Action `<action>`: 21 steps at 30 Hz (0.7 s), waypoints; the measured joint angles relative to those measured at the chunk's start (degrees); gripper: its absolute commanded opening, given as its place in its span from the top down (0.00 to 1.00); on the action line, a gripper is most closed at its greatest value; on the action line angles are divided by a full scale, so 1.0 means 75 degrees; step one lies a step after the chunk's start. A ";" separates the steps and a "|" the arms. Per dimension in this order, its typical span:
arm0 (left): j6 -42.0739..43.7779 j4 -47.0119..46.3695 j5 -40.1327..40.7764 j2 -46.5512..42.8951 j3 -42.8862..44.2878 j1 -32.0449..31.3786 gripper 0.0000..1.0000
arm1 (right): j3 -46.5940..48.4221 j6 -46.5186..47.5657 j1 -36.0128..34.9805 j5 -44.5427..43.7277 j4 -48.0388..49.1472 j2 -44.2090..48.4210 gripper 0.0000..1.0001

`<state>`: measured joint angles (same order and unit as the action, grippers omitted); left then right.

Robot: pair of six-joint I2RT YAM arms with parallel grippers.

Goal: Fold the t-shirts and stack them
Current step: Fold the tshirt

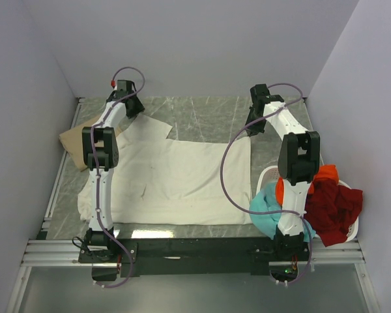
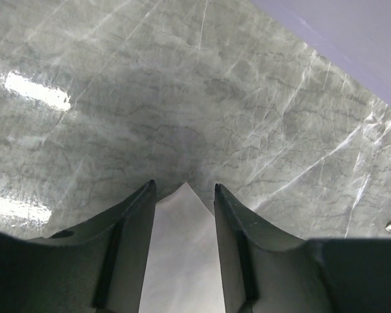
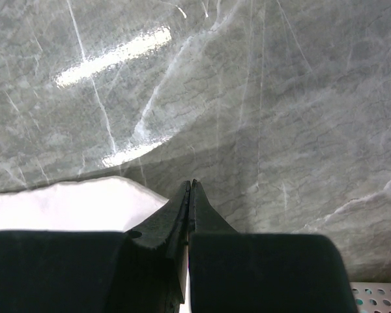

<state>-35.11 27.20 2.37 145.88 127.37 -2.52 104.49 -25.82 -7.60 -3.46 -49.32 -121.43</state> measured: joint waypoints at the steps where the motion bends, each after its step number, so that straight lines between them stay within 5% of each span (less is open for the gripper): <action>1: 0.0000 0.0006 0.0015 0.0000 0.0000 -0.0012 0.54 | 0.0000 0.0000 0.0000 0.0006 0.0003 0.0000 1.00; 10: 0.0102 0.0047 0.0157 0.0017 0.0012 -0.0178 0.61 | -0.0029 -0.0003 0.0000 0.0032 0.0041 0.0000 1.00; 18: 0.0204 0.0178 0.0242 0.0064 0.0035 -0.0198 1.00 | -0.0105 -0.0003 0.0003 0.0087 0.0067 0.0000 1.00; 21: 0.0213 0.0166 0.0213 0.0064 0.0035 -0.0204 1.00 | -0.0111 -0.0003 0.0003 0.0128 0.0067 0.0000 1.00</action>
<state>-33.52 28.45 3.97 146.36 127.63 -4.05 103.66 -25.85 -7.57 -2.50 -48.82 -121.43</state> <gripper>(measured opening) 0.013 0.007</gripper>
